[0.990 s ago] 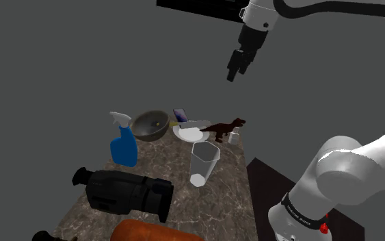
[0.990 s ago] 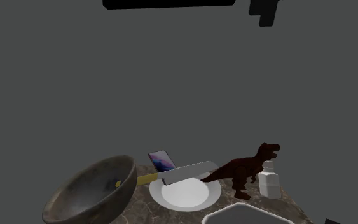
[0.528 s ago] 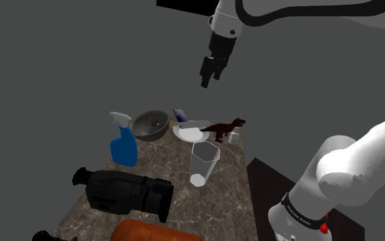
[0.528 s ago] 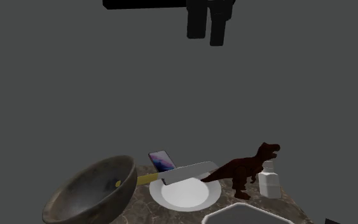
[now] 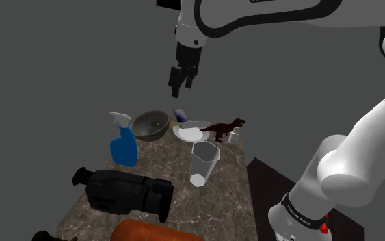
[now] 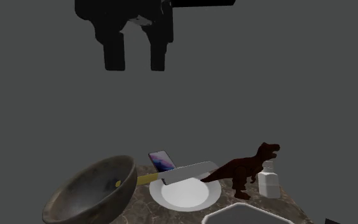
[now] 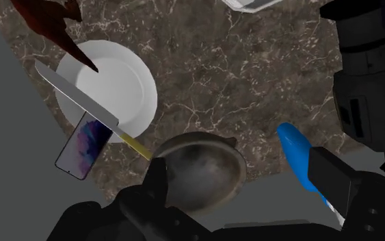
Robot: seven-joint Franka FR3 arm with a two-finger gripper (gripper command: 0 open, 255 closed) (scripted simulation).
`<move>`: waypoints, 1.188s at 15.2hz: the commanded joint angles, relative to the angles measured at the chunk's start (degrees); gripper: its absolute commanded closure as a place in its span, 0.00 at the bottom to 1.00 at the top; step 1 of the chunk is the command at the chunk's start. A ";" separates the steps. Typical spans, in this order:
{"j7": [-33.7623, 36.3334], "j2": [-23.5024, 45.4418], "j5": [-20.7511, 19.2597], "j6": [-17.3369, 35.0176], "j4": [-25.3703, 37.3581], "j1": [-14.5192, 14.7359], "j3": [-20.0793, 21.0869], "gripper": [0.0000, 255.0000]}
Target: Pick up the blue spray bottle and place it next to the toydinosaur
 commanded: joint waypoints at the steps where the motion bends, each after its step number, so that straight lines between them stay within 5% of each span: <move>1: 0.27 4.03 -0.21 0.12 3.33 0.61 0.86 0.00; 15: 3.29 32.28 -4.33 -2.49 30.08 8.23 5.72 0.00; 18: 3.39 32.55 -4.44 -0.31 28.15 8.17 5.63 0.00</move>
